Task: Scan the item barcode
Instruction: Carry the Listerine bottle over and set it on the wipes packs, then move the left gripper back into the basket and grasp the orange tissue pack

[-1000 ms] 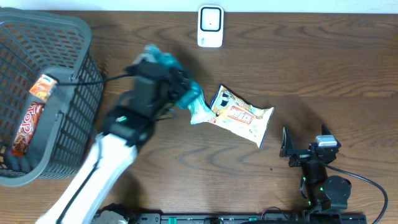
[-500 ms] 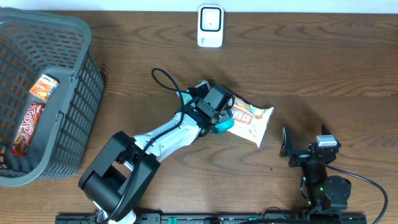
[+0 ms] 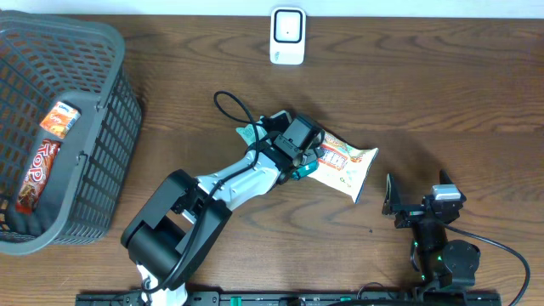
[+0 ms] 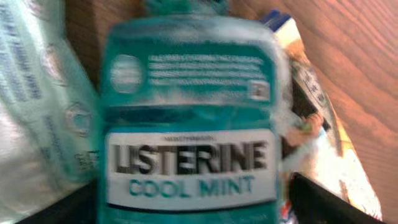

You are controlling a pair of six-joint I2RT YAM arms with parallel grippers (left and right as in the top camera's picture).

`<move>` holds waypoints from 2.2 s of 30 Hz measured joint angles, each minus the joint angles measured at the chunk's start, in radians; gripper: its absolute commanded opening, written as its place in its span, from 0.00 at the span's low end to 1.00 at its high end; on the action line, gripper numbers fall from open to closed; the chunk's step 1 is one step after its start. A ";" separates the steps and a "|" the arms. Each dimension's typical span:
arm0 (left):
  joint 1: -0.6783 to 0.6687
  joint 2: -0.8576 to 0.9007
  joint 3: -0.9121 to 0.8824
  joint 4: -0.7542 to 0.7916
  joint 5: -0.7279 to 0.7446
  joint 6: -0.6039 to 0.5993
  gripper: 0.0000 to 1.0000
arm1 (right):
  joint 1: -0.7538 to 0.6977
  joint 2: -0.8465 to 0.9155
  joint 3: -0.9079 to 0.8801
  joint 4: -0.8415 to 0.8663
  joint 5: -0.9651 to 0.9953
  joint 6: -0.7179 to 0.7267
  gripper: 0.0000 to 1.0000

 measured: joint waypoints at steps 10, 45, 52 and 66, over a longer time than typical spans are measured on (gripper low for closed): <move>-0.002 -0.213 0.000 -0.043 0.021 0.127 0.99 | 0.000 0.000 0.000 0.000 0.000 0.000 0.99; 1.241 -0.334 0.266 -0.430 -0.101 0.498 0.98 | 0.000 0.000 0.000 0.000 0.000 0.000 0.99; 1.241 -0.107 0.267 -0.271 -0.170 0.575 0.98 | 0.000 0.000 0.000 0.000 0.000 0.000 0.99; 1.215 0.126 0.267 -0.095 -0.196 0.594 0.98 | 0.000 0.000 0.000 0.000 0.000 0.000 0.99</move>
